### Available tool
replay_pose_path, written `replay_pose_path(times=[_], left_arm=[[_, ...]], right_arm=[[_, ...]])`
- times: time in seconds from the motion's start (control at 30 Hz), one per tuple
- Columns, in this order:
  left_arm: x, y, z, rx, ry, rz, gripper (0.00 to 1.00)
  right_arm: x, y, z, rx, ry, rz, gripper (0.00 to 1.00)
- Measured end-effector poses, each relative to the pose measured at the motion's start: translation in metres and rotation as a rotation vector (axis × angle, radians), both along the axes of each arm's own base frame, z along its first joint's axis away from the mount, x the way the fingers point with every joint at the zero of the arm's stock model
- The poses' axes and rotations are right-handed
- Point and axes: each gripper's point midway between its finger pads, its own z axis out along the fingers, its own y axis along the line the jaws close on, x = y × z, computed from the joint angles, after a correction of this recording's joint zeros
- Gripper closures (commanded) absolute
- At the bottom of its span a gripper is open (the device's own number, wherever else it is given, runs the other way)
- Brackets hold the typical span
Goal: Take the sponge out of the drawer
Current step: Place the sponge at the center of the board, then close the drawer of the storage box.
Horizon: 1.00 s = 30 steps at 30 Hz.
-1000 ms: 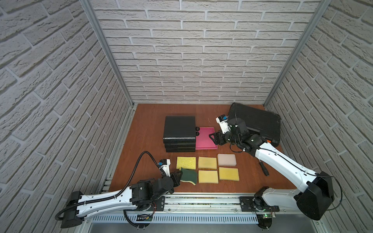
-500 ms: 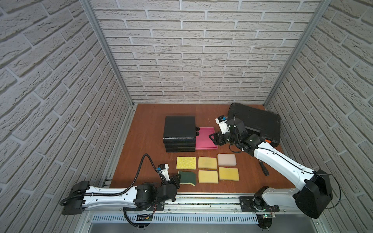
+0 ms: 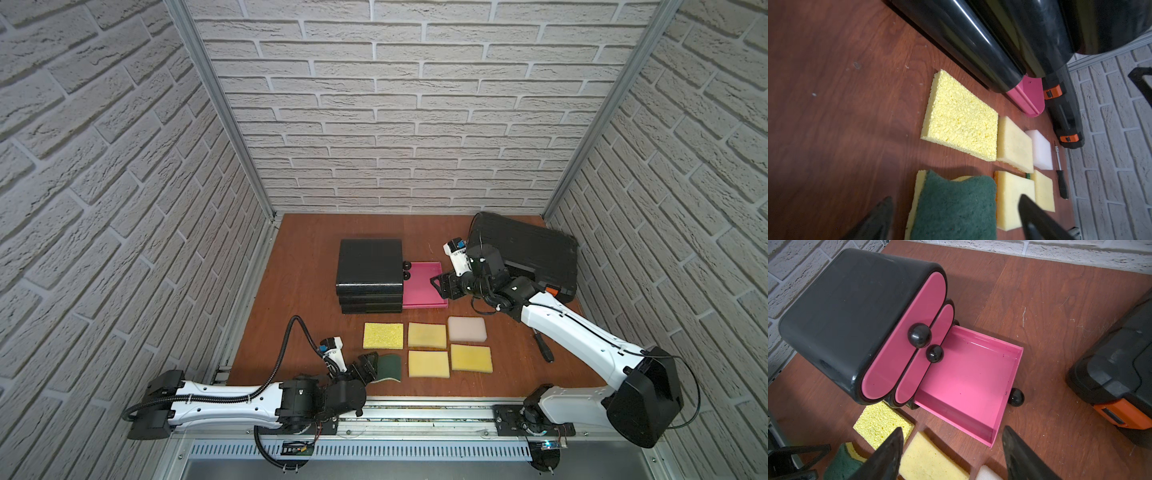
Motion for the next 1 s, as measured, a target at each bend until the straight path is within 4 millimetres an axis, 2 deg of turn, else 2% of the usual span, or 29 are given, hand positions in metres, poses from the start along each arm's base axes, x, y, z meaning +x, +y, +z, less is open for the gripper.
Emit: replay_pose_path(times=[0.1,0.2,0.33,0.4,0.47,0.57,0.7,0.8,0.9,1.0], left_arm=[[0.001,0.003,0.008,0.019,-0.016,-0.001,0.02],[0.005,0.005,0.034,0.053,-0.059,-0.015,0.02],[0.02,0.012,0.103,0.091,-0.152,-0.012,0.02],[0.034,0.023,0.136,0.132,-0.203,0.017,0.02],[0.046,0.036,0.16,0.19,-0.241,0.05,0.02],[0.068,0.057,0.178,0.311,-0.261,0.102,0.02],[0.104,0.086,0.172,0.402,-0.192,0.181,0.02],[0.131,0.103,0.158,0.357,-0.129,0.221,0.02],[0.155,0.108,0.14,0.281,-0.08,0.211,0.02],[0.173,0.098,0.123,0.231,-0.036,0.15,0.02]], right_arm=[[0.003,-0.008,-0.002,-0.017,0.004,-0.041,0.25],[0.01,-0.027,-0.014,-0.042,0.044,-0.121,0.24],[0.028,-0.072,-0.052,-0.068,0.17,-0.294,0.24],[0.034,-0.093,-0.072,-0.073,0.231,-0.366,0.24],[0.034,-0.104,-0.085,-0.073,0.27,-0.405,0.24],[0.03,-0.102,-0.093,-0.054,0.306,-0.405,0.24],[0.031,-0.098,-0.098,-0.033,0.326,-0.407,0.25],[0.031,-0.099,-0.116,-0.062,0.366,-0.419,0.26],[0.029,-0.102,-0.14,-0.1,0.424,-0.434,0.27],[0.026,-0.102,-0.161,-0.122,0.473,-0.433,0.3]])
